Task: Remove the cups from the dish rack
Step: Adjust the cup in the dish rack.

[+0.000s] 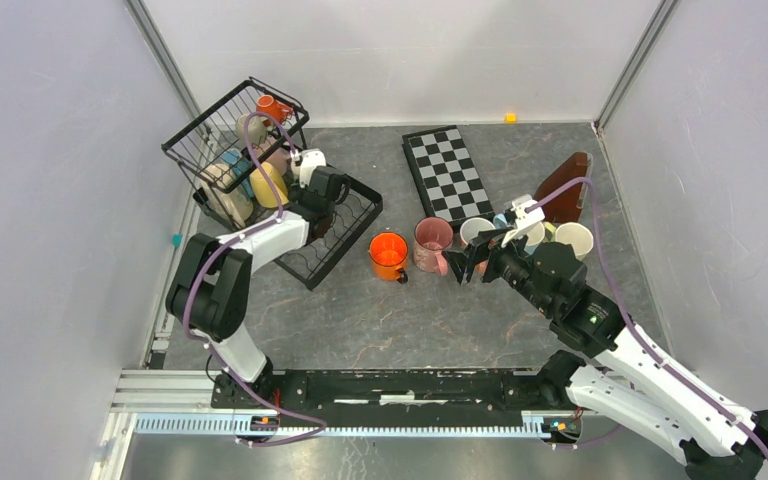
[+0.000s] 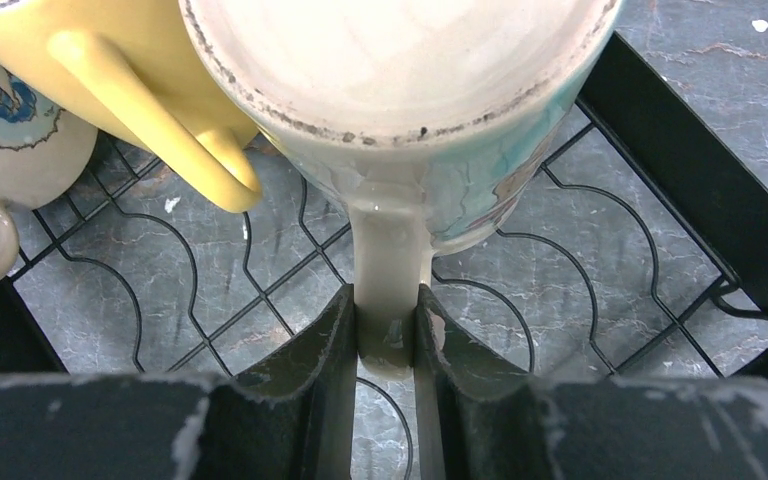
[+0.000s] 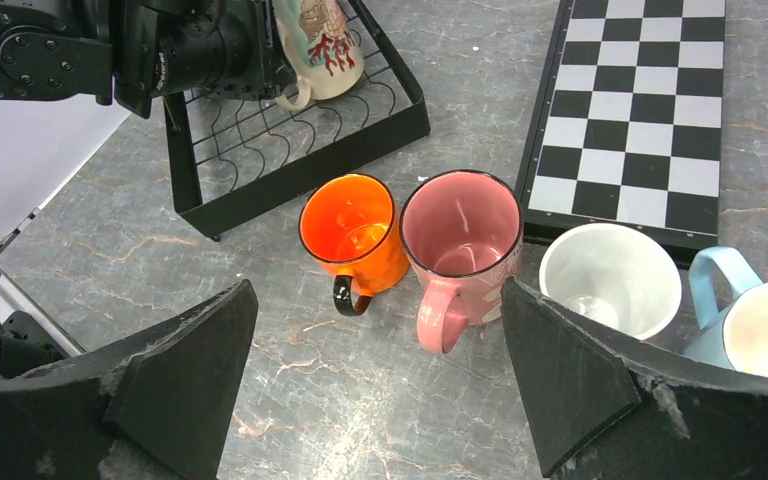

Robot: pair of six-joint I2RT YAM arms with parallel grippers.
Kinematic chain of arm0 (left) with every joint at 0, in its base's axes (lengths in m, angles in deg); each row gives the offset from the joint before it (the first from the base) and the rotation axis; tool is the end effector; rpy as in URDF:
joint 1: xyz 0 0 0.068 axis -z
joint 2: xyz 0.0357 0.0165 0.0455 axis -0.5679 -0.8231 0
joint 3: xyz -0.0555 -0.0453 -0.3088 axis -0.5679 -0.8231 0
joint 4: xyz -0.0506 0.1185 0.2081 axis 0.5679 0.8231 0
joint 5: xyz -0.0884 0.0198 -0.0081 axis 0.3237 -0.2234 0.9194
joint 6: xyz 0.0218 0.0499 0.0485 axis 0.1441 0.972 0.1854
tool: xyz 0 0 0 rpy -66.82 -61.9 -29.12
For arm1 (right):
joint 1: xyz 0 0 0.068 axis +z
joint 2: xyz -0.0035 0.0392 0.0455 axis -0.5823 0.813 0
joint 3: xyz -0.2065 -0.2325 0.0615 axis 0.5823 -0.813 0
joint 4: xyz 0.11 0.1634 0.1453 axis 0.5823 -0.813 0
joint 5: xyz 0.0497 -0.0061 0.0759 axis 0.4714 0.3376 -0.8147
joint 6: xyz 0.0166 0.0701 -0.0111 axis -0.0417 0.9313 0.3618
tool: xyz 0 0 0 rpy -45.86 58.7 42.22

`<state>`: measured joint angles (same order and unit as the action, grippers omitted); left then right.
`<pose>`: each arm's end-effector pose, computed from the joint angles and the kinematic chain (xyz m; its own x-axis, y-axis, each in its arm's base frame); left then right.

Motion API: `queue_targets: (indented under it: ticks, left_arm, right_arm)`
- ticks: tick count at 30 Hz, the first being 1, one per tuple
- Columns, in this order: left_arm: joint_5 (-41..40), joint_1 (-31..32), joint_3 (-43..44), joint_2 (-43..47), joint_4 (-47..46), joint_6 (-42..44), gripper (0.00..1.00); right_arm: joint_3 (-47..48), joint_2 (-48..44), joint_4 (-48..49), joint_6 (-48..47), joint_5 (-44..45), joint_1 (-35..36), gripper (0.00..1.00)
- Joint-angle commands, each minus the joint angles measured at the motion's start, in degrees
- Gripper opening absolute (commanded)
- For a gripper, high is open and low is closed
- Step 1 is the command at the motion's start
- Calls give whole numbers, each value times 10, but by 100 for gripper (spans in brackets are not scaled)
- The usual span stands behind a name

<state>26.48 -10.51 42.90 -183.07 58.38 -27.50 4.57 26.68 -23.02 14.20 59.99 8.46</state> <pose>0.3481 -0.1173 0.2486 -0.5398 -0.0935 -0.8366 -0.2851 0.9554 0.0772 0.1028 0.0869 0.3472 -0.3101 0.1638 -0.9365 -0.5069 0.8049 0.3086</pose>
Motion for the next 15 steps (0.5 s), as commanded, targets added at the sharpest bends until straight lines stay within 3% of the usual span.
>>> queue_targets:
  ticks: [1,8,15]
  left_arm:
    - [-25,16,-8,12,-14,-56,22]
    - [-20,15,-6,-10,-28,-50,50]
    - [5,9,7,-32,-41,-36,55]
  right_arm:
    - [-9,-8,26,6,-9,-2,98]
    - [-13,-15,21,5,-6,-2,98]
    - [-13,-21,13,3,-1,-2,98]
